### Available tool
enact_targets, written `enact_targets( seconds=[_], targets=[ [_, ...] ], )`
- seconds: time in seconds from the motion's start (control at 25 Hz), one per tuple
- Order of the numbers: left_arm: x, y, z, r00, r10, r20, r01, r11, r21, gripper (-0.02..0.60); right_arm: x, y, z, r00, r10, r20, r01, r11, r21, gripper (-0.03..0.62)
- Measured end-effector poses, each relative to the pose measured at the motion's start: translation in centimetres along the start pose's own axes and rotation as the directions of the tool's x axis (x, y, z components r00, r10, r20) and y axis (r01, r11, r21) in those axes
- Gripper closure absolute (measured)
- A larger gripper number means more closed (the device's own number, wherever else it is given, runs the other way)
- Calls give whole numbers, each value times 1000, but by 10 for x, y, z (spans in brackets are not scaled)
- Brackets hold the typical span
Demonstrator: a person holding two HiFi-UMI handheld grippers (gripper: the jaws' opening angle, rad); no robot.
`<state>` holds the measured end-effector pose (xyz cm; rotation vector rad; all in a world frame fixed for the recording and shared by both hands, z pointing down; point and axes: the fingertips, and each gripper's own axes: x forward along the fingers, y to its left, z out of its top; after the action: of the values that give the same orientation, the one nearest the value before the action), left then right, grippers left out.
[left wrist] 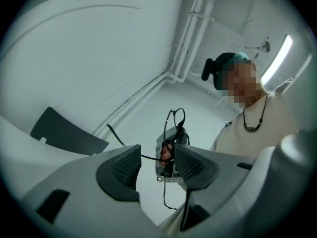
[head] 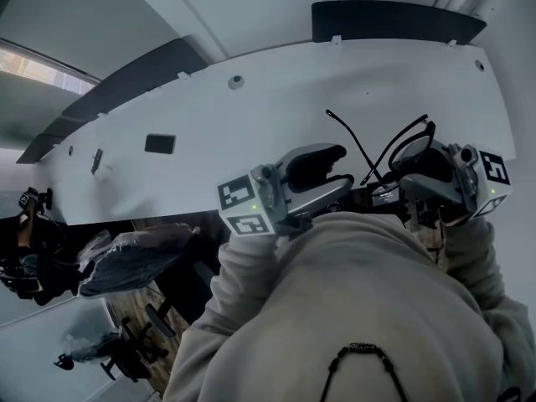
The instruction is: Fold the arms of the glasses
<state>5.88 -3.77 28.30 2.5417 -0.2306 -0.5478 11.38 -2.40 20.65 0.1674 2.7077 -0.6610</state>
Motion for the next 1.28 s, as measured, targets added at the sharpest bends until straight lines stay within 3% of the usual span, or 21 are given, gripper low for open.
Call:
enact_targets(
  seconds=[0.24, 0.6, 0.8, 0.92, 0.96, 1.28],
  targets=[
    [-10, 35, -5, 983, 183, -17, -184, 981, -57, 371, -10, 15, 1, 998, 70, 7, -70, 997, -34, 543],
    [5, 24, 6, 988, 151, 27, -148, 984, -97, 362, 22, 39, -18, 985, 159, -73, -162, 986, -30, 543],
    [0, 26, 13, 981, 187, 52, -183, 980, -73, 368, 24, 46, -25, 977, 171, -127, -176, 984, -32, 543],
    [-10, 25, 16, 980, 190, 59, -185, 980, -72, 531, 23, 44, -32, 975, 173, -139, -177, 984, -17, 543],
    [-13, 25, 18, 980, 190, 65, -185, 980, -76, 553, 24, 43, -34, 973, 176, -145, -180, 984, -9, 543],
    [-19, 13, 32, 976, 217, 29, -218, 974, 54, 575, 32, 32, -55, 954, 176, -243, -166, 984, 62, 543]
  ],
)
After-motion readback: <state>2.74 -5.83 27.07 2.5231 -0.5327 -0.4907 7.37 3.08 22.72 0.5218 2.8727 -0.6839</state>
